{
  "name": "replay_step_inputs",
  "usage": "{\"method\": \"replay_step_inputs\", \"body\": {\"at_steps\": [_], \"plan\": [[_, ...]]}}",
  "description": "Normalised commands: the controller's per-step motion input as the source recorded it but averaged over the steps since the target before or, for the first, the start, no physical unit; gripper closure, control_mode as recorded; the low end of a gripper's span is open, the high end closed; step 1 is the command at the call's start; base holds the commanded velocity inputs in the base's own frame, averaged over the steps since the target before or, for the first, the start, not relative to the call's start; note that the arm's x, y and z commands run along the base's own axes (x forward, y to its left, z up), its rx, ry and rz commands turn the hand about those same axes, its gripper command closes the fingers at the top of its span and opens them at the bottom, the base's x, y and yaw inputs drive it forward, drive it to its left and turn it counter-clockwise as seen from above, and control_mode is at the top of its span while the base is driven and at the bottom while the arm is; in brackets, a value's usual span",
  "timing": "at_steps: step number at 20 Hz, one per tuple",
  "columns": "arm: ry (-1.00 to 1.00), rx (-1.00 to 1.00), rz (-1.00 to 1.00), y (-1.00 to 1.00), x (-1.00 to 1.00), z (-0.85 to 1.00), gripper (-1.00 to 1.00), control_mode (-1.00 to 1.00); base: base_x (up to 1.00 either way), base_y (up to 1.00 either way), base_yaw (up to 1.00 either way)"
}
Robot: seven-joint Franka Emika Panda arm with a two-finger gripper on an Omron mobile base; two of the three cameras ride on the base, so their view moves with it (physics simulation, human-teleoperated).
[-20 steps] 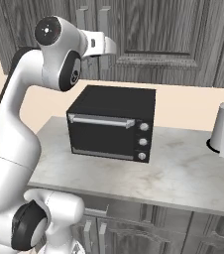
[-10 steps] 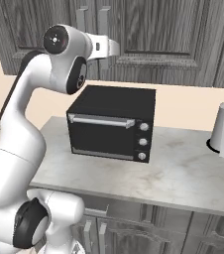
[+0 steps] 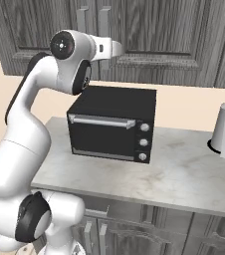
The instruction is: Move the bowls from the cabinet to the plates on the dining table.
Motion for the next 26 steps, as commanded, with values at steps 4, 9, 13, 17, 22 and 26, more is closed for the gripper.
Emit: {"method": "replay_step_inputs", "body": {"at_steps": [4, 9, 13, 17, 22, 26], "plan": [[-0.05, 0.01, 0.00, 0.00, 0.24, 0.00, -1.00, -1.00, 0.00, 0.00, 0.00], [-0.04, 0.02, 0.00, 0.00, 0.26, 0.00, -1.00, -1.00, 0.00, 0.00, 0.00], [-0.01, 0.04, 0.03, -0.02, 0.31, 0.00, -1.00, -1.00, 0.00, 0.00, 0.00], [0.01, 0.07, 0.06, -0.05, 0.37, -0.02, -1.00, -1.00, 0.00, 0.00, 0.00], [0.04, 0.09, 0.09, -0.02, 0.42, -0.07, -1.00, -1.00, 0.00, 0.00, 0.00], [0.04, 0.08, 0.11, -0.01, 0.45, -0.14, -1.00, -1.00, 0.00, 0.00, 0.00]]}}
